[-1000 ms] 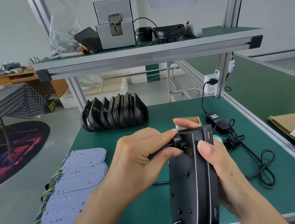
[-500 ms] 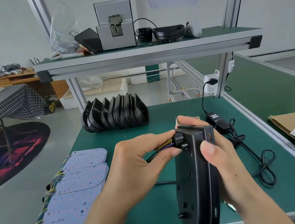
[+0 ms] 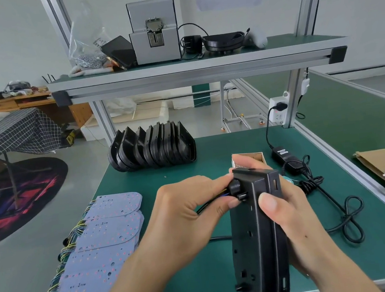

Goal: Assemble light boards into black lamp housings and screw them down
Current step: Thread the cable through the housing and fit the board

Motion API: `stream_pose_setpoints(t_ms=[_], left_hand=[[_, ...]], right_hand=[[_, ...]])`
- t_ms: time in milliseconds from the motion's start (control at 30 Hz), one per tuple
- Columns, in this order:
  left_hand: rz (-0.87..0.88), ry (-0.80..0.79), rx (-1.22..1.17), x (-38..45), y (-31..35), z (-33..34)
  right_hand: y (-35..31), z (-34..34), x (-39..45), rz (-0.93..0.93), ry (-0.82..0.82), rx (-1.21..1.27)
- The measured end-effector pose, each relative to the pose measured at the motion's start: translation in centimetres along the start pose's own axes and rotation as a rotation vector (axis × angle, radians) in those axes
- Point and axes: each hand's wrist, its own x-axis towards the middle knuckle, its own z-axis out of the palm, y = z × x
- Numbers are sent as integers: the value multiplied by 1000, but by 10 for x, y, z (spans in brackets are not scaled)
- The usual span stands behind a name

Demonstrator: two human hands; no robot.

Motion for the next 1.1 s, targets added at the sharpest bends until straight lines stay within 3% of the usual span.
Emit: stream_pose_setpoints(t_ms=[400, 600, 800, 900, 1100], left_hand=[[-11, -34, 42, 4, 0, -4], [-293, -162, 39, 9, -6, -20], [-357, -214, 14, 5, -3, -20], [-295, -246, 136, 8, 4, -13], [-73, -325, 232, 17, 17, 0]], right_hand=[[7, 3, 2, -103, 22, -21], [16, 4, 8, -127, 59, -71], [26, -21, -4, -48, -144, -216], [9, -32, 2, -32, -122, -387], [-24, -37, 28, 127, -381, -683]])
